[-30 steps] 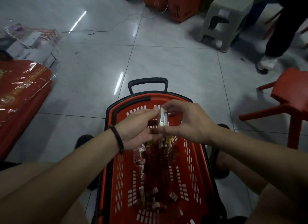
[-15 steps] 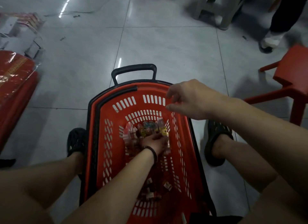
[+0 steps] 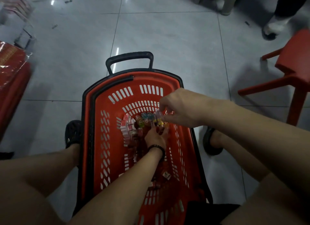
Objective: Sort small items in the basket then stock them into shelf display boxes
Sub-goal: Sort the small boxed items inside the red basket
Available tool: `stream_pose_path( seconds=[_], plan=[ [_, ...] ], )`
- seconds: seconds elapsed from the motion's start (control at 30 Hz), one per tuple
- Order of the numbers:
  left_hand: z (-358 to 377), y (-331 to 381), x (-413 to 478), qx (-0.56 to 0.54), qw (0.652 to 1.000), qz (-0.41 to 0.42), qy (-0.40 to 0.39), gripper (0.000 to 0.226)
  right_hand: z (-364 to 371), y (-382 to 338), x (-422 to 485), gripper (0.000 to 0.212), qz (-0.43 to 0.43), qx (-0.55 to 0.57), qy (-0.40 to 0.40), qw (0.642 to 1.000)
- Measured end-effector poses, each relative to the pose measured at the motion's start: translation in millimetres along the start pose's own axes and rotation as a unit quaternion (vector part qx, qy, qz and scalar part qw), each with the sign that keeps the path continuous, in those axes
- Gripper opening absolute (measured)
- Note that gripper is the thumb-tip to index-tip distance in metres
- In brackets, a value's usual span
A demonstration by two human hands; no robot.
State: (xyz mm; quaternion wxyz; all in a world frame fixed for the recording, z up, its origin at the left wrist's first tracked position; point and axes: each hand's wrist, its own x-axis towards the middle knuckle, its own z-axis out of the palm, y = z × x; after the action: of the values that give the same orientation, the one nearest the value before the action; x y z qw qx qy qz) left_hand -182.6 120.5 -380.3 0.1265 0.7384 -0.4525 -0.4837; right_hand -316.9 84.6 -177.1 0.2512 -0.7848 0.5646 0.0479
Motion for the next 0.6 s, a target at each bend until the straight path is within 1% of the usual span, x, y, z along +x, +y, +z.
stream_pose_path(
  seconds=[0.1, 0.17, 0.2, 0.23, 0.27, 0.3, 0.37, 0.4, 0.43, 0.47, 0.53, 0.57, 0.6],
  plan=[
    [-10.8, -12.7, -4.7, -0.029, 0.999, 0.035, 0.005, 0.031, 6.0, -1.7, -0.2, 0.034, 0.016, -0.006, -0.018, 1.000],
    [-21.3, -32.7, -3.6, -0.014, 0.998, 0.058, 0.030, 0.026, 12.4, -3.2, -1.0, 0.033, 0.032, -0.016, -0.013, 0.999],
    [-25.9, -46.8, -2.3, 0.024, 0.997, 0.073, 0.030, 0.025, 16.0, -4.6, -1.8, 0.032, 0.041, -0.024, -0.008, 0.999],
    [-29.3, -62.3, -1.3, 0.090, 0.993, 0.082, 0.004, 0.027, 19.9, -5.9, -2.7, 0.031, 0.048, -0.037, -0.001, 0.998],
    [-31.5, -78.2, -1.7, 0.180, 0.979, 0.086, -0.042, 0.032, 24.6, -7.1, -3.6, 0.029, 0.052, -0.054, 0.010, 0.997],
    [-33.6, -95.3, -2.2, 0.279, 0.952, 0.081, -0.097, 0.041, 30.0, -8.1, -4.2, 0.027, 0.055, -0.068, 0.027, 0.996],
    [-36.9, -128.5, -3.6, 0.461, 0.864, 0.053, -0.197, 0.070, 41.6, -9.3, -5.4, 0.024, 0.067, -0.078, 0.076, 0.992],
    [-37.6, -141.2, -5.2, 0.522, 0.819, 0.050, -0.233, 0.085, 47.2, -9.8, -6.2, 0.023, 0.070, -0.079, 0.101, 0.989],
    [-35.5, -153.5, -5.3, 0.555, 0.787, 0.058, -0.264, 0.092, 52.8, -10.0, -6.6, 0.021, 0.066, -0.081, 0.123, 0.987],
    [-33.7, -158.4, -7.2, 0.569, 0.767, 0.070, -0.288, 0.095, 57.7, -9.5, -6.5, 0.020, 0.061, -0.085, 0.140, 0.985],
    [-30.3, -158.5, -9.1, 0.577, 0.753, 0.081, -0.307, 0.094, 63.5, -8.9, -5.5, 0.021, 0.061, -0.095, 0.161, 0.981],
    [-28.7, -156.7, -9.8, 0.582, 0.750, 0.085, -0.303, 0.091, 64.8, -7.9, -4.0, 0.022, 0.067, -0.097, 0.167, 0.979],
    [-25.4, -157.4, -8.1, 0.578, 0.755, 0.088, -0.298, 0.091, 65.3, -7.2, -2.4, 0.024, 0.074, -0.096, 0.170, 0.978]
  ],
)
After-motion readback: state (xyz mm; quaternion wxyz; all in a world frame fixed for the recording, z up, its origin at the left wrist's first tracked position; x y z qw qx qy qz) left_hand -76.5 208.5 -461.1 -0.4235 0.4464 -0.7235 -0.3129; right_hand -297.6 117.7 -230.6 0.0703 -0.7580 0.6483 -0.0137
